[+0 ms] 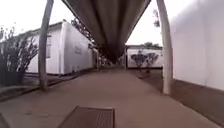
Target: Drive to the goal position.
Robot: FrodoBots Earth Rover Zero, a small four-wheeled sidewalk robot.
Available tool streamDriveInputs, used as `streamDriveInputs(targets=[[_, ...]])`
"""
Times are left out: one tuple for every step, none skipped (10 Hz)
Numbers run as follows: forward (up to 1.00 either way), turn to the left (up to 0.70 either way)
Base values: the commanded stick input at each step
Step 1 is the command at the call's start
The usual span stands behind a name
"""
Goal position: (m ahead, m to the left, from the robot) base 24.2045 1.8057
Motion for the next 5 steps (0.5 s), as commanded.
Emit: streamDriveInputs(targets=[[0.85, 0.00], [0.85, 0.00], [0.85, 0.00], [0.85, 0.00], [0.85, 0.00]])
